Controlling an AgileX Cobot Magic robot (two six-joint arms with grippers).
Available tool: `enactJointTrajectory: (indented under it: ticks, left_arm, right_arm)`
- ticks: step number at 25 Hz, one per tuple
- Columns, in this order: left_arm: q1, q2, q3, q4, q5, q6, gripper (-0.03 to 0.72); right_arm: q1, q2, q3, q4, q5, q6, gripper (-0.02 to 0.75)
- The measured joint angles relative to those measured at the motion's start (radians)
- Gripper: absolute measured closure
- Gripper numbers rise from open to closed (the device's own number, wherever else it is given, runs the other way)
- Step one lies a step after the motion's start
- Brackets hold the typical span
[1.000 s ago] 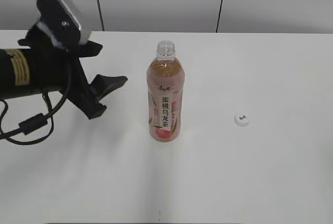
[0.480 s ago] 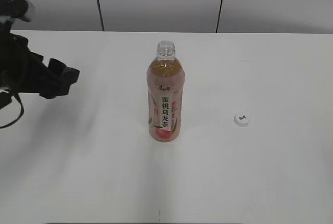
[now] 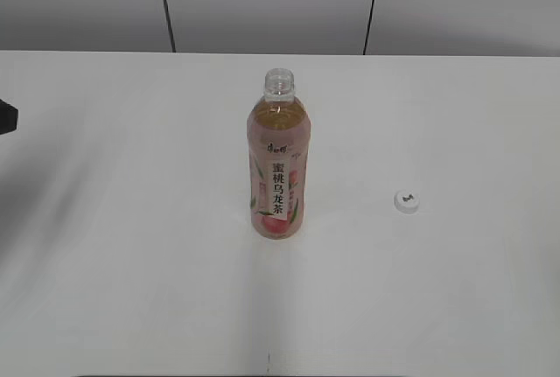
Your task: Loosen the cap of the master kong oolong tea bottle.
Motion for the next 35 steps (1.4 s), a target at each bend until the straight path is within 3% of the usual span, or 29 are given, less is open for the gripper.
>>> enactJointTrajectory:
  ticks: [9, 27, 35]
  left_arm:
    - [0.035, -0.108, 0.000, -0.092, 0.051, -0.001, 0.184]
    - [0.035, -0.648, 0.001, -0.080, 0.665, 0.040, 0.205]
    - [0.035, -0.865, 0.061, -0.089, 0.803, 0.106, 0.239]
  right_arm:
    - [0.000, 0.000, 0.000, 0.000, 0.000, 0.005, 0.278]
    - [0.000, 0.000, 0.000, 0.000, 0.000, 0.037, 0.278]
    - [0.000, 0.000, 0.000, 0.000, 0.000, 0.037, 0.278]
